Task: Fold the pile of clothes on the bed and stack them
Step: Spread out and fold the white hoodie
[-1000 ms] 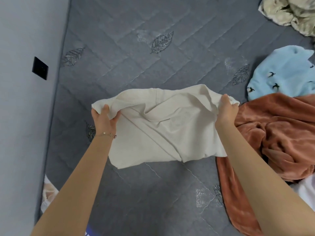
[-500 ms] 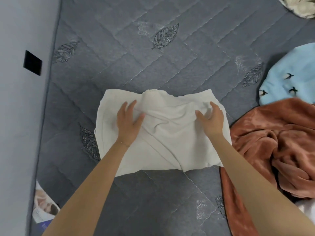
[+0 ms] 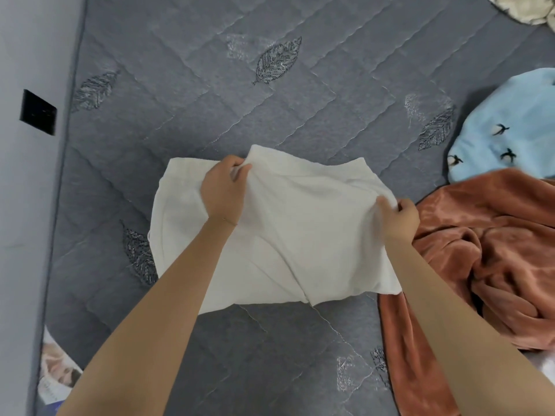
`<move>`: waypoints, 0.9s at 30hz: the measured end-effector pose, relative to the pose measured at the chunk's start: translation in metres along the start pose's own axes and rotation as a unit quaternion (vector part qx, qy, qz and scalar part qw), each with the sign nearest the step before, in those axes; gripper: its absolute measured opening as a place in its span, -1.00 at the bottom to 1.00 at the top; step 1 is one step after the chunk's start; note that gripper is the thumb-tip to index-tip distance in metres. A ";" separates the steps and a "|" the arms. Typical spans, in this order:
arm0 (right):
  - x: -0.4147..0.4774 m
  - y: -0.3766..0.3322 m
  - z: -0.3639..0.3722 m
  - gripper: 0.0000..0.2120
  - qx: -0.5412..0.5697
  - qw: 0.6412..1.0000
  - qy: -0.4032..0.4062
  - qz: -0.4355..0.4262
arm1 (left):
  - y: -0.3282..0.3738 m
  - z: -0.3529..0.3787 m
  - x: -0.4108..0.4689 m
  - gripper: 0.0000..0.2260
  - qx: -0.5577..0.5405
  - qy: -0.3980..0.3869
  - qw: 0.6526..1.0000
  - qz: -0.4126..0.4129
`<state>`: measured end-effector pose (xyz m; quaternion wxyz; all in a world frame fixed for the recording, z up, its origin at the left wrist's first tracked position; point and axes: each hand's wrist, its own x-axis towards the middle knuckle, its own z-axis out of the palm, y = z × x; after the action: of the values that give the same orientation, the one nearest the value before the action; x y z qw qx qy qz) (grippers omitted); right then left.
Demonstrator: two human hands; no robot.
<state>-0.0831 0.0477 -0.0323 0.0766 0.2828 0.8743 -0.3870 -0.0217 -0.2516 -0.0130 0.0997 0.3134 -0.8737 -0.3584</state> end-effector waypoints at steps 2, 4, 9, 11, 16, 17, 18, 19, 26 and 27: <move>-0.001 -0.007 -0.006 -0.67 0.040 0.999 0.029 -0.015 | 0.007 -0.002 0.005 -0.84 -0.033 0.037 0.999 0.000; -0.002 -0.006 -0.005 -0.72 0.059 0.998 0.027 -0.012 | 0.008 0.002 0.008 -0.82 -0.034 0.036 0.999 0.021; -0.005 0.008 -0.002 -0.58 0.027 0.993 -0.086 0.082 | -0.004 0.017 -0.020 -0.57 0.104 -0.071 0.991 0.052; -0.008 0.010 -0.004 -0.32 0.002 0.986 -0.121 0.116 | -0.007 0.018 -0.046 -0.58 0.113 -0.074 0.981 0.140; -0.011 0.024 -0.011 -0.07 -0.040 0.972 -0.176 0.154 | -0.030 0.028 -0.079 -0.38 0.231 -0.249 0.925 0.169; -0.013 0.026 -0.014 -0.05 -0.034 0.969 -0.192 0.153 | -0.031 0.030 -0.078 -0.38 0.251 -0.271 0.917 0.151; -0.015 0.028 -0.016 -0.03 -0.023 0.966 -0.211 0.151 | -0.030 0.032 -0.076 -0.38 0.261 -0.280 0.912 0.146; -0.018 0.029 -0.019 -0.05 -0.005 0.962 -0.232 0.141 | -0.026 0.030 -0.074 -0.39 0.262 -0.283 0.911 0.144; -0.045 0.016 -0.033 -0.49 0.104 0.954 -0.265 0.095 | -0.021 0.008 -0.117 -0.45 0.120 -0.203 0.957 0.169; -0.050 0.009 -0.035 -0.56 0.105 0.959 -0.251 0.081 | -0.024 0.005 -0.126 -0.49 0.122 -0.190 0.957 0.183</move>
<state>-0.0334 0.0560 0.0033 0.2948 0.2525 0.7557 -0.5276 0.0867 -0.1841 -0.0268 -0.0429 0.0845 -0.9560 -0.2777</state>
